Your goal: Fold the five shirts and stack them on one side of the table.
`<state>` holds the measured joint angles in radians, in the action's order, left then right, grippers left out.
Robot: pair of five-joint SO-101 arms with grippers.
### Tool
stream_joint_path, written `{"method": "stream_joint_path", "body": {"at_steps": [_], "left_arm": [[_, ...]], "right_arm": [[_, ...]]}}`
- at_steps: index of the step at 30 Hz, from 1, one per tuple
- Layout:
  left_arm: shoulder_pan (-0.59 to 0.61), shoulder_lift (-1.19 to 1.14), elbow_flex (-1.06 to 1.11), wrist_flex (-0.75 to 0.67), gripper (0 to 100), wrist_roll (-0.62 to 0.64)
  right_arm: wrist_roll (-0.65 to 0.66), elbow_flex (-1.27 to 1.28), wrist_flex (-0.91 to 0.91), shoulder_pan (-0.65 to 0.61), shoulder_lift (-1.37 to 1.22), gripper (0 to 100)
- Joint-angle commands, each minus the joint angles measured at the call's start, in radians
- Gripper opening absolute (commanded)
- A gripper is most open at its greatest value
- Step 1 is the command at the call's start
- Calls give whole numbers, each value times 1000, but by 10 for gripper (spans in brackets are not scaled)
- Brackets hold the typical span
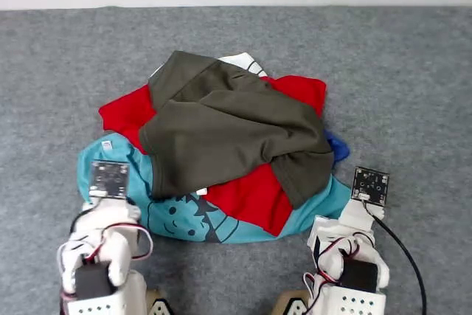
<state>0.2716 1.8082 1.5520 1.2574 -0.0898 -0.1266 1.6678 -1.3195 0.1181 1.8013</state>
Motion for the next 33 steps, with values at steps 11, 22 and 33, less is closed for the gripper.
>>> {"method": "stream_joint_path", "body": {"at_steps": [11, 22, 33], "left_arm": [[95, 6, -346, 6, 5, -5], [94, -175, -562, 127, 5, -81], [-140, -1094, -1250, 476, 5, -86]], "right_arm": [[-6, 15, 15, -4, 12, 9], [-6, 15, 15, -4, 12, 9], [-6, 15, 15, -4, 12, 9]]}}
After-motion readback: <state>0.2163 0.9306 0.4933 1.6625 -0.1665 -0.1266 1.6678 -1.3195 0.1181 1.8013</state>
